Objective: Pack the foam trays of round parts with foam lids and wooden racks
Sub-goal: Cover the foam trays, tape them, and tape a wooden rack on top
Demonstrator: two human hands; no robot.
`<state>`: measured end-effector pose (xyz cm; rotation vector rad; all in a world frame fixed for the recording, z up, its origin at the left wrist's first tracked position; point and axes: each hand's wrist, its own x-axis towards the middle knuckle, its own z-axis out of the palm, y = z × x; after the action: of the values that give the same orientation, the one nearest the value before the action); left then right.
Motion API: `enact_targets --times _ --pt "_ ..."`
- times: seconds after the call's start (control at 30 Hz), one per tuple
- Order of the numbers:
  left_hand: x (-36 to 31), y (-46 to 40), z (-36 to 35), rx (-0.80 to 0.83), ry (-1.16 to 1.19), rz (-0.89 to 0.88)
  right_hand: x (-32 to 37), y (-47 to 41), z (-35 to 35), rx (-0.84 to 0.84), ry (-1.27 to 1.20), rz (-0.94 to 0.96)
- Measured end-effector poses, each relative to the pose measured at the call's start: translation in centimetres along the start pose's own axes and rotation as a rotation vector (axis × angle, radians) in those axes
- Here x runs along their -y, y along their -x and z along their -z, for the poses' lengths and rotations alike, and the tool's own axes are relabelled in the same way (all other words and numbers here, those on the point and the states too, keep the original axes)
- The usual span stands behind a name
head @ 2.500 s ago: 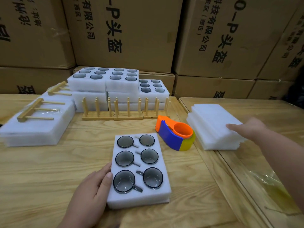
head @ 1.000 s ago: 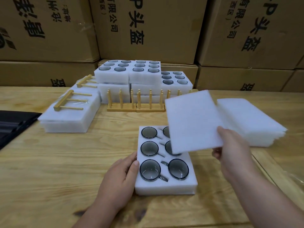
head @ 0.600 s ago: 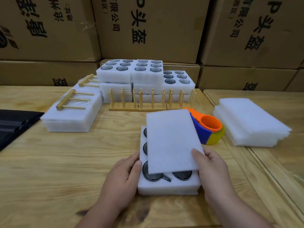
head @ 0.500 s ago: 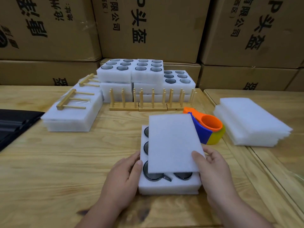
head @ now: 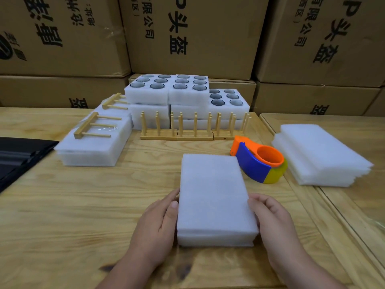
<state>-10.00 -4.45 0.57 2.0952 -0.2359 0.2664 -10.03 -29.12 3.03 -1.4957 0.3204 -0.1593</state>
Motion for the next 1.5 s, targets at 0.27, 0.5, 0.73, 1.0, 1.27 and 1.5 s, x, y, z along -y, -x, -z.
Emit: enact_targets --times 0.27,0.5,0.73,1.0,1.27,1.5 --pt "-0.1 0.2 0.1 -0.046 0.023 0.038 0.2 -0.6 0.1 -0.006 -0.001 -0.047" --pt "-0.4 0.3 0.3 -0.039 0.029 0.042 0.0 -0.3 0.0 -0.011 0.038 -0.04" --pt "-0.9 0.2 0.3 -0.036 0.009 0.064 0.3 -0.6 -0.1 -0.004 0.057 -0.036" --pt "0.7 -2.2 0.3 0.06 -0.591 0.266 4.7 -4.0 0.6 -0.025 0.186 0.141" --pt "3.0 -5.1 0.7 0.163 -0.755 0.236 8.8 -8.8 -2.0 0.108 0.576 0.36" --pt "2.9 -5.2 0.8 0.155 -0.731 0.23 10.7 -14.2 -7.1 0.251 0.764 0.458"
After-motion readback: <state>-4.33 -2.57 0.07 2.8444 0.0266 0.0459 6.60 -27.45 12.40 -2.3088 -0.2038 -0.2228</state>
